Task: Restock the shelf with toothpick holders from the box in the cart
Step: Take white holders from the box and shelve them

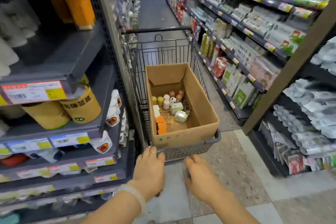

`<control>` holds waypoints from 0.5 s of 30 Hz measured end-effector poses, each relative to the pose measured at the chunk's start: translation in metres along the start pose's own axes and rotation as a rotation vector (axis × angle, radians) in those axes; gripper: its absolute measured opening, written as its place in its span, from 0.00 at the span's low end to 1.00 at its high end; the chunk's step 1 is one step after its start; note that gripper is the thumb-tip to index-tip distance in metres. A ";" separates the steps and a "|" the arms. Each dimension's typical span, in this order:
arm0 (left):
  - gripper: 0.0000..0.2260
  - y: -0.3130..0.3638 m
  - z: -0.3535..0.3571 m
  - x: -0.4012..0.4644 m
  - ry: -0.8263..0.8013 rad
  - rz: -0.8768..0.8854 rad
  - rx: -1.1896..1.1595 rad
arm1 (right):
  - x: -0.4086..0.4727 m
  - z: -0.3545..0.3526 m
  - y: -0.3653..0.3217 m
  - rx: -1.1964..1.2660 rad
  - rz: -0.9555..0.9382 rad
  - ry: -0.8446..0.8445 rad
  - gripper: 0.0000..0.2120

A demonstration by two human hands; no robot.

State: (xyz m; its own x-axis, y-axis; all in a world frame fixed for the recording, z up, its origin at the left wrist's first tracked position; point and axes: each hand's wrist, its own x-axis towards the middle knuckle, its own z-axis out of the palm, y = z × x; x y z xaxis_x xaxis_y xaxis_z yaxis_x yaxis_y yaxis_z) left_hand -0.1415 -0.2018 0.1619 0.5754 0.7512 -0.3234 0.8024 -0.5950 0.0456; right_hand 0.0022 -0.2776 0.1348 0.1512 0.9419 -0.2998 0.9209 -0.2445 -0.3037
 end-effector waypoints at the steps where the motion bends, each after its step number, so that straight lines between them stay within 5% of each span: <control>1: 0.26 0.000 -0.002 0.010 0.005 -0.006 -0.007 | 0.009 -0.002 0.002 0.013 -0.009 -0.012 0.18; 15: 0.21 -0.017 -0.050 0.194 0.005 -0.075 -0.091 | 0.176 -0.081 0.068 -0.007 0.033 0.022 0.22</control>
State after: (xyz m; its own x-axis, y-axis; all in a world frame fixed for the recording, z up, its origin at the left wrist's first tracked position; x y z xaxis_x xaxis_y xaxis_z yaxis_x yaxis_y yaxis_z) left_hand -0.0356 -0.0321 0.1457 0.5142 0.7939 -0.3246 0.8539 -0.5092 0.1072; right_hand 0.1202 -0.1100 0.1345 0.1894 0.9383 -0.2895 0.9179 -0.2739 -0.2871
